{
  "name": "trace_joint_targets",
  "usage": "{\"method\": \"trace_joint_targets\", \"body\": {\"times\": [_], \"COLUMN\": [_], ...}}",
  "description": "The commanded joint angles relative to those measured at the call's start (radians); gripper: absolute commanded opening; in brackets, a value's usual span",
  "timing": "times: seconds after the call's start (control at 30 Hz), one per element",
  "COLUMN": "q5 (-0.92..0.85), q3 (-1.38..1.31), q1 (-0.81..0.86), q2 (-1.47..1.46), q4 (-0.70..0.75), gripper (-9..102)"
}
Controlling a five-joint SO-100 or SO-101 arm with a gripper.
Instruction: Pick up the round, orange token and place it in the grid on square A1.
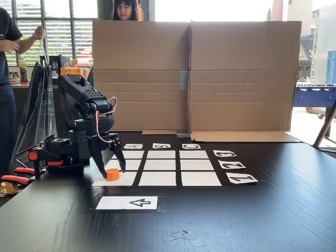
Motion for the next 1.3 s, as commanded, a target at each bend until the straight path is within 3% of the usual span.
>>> {"method": "trace_joint_targets", "body": {"times": [0.0, 0.5, 0.7, 1.07, 1.27], "q5": [-0.005, 0.000, -0.005, -0.015, -0.046], "q3": [-0.006, -0.236, -0.380, -0.611, -0.653], "q1": [0.008, 0.204, 0.256, 0.321, 0.456], "q2": [-0.005, -0.008, 0.054, 0.265, 0.448], "q4": [-0.011, -0.035, 0.092, 0.456, 0.488], "gripper": [37, 41, 41, 33, 28]}}
